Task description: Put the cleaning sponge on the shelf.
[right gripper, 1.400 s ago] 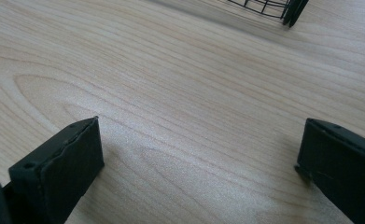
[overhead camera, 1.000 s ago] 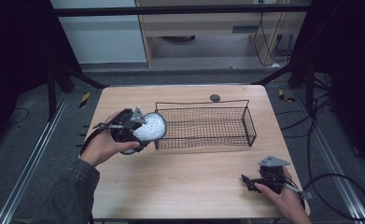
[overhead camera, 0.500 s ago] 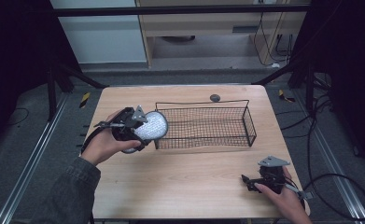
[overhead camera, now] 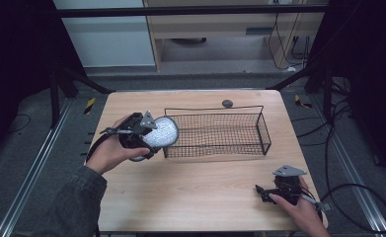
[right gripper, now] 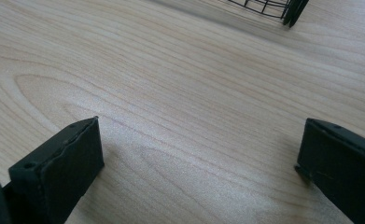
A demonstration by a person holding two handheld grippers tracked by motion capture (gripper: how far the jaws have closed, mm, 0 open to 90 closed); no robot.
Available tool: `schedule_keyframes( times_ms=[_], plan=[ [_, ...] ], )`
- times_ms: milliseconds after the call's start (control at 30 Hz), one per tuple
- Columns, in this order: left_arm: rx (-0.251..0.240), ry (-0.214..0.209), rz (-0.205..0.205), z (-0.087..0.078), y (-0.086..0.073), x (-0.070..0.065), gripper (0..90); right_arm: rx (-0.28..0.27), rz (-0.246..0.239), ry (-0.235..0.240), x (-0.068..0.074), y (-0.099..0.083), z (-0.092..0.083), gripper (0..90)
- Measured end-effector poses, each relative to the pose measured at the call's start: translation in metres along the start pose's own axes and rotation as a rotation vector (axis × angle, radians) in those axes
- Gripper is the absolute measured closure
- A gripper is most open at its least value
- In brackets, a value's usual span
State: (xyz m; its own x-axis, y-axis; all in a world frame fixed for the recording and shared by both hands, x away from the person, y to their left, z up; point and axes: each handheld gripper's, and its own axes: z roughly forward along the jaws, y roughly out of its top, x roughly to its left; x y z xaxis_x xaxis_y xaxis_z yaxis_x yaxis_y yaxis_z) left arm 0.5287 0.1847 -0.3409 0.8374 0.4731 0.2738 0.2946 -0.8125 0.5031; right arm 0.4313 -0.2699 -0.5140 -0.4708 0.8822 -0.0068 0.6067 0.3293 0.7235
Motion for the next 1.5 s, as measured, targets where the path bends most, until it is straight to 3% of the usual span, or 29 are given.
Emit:
schedule_keyframes(
  times_ms=[833, 1167, 1500],
  plan=[
    [0.028, 0.007, 0.056, 0.004, 0.039, 0.014, 10.8, 0.001, 0.000, -0.001, 0.000, 0.000, 0.000, 0.4],
    [0.046, -0.004, 0.091, 0.021, 0.063, 0.020, 12.0, 0.001, 0.000, -0.002, 0.000, 0.000, 0.000, 0.4],
    [0.077, -0.014, 0.143, 0.040, 0.084, 0.019, 12.6, 0.000, -0.003, 0.000, 0.000, 0.000, 0.000, 0.4]
  ],
)
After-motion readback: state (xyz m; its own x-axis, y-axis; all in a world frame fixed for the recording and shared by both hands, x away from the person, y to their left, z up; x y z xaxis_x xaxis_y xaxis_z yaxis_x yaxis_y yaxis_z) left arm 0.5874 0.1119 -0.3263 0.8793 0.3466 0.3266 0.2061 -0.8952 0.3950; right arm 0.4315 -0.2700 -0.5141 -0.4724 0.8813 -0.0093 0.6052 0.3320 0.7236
